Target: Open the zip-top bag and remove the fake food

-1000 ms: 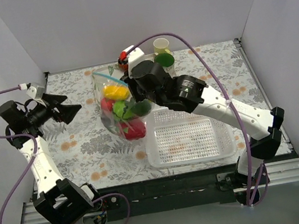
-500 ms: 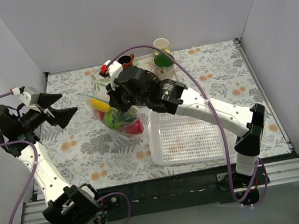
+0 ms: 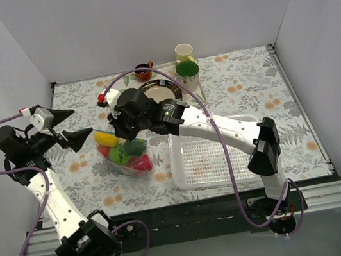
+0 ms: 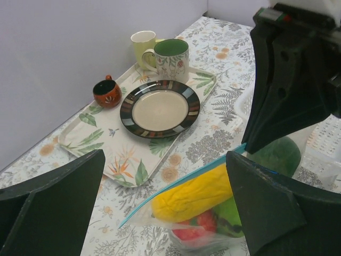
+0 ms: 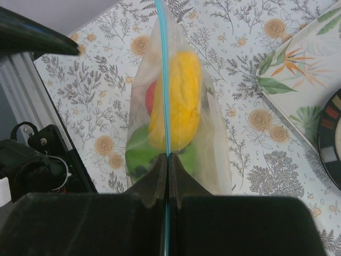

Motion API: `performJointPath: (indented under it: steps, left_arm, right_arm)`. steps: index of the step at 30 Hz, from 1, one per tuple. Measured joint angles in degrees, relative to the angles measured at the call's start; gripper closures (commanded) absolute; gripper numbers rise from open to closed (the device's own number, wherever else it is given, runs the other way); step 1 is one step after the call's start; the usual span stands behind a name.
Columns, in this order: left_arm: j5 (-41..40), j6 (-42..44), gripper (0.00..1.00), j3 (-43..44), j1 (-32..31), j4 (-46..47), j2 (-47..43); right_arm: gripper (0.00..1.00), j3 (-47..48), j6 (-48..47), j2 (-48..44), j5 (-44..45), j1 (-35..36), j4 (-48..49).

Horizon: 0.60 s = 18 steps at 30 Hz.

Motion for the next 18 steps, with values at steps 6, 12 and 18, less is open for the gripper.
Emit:
performJointPath:
  steps: [6,12,18]
  left_arm:
    - [-0.26,11.69,0.02,-7.87,-3.30,-2.43,-0.35]
    - [-0.37,29.27,0.02,-10.14,-14.64,-10.71,0.07]
    - [-0.68,34.99,0.05,-7.30,-20.00,-12.96,2.45]
  right_arm:
    - [0.99,-0.42,-2.64,-0.35,-1.25,-0.57,0.52]
    - [0.99,-6.10,-2.80,-3.89,-5.03,-3.04,2.29]
    - [0.99,-6.25,-3.02,-4.17,-8.11,-4.59,2.58]
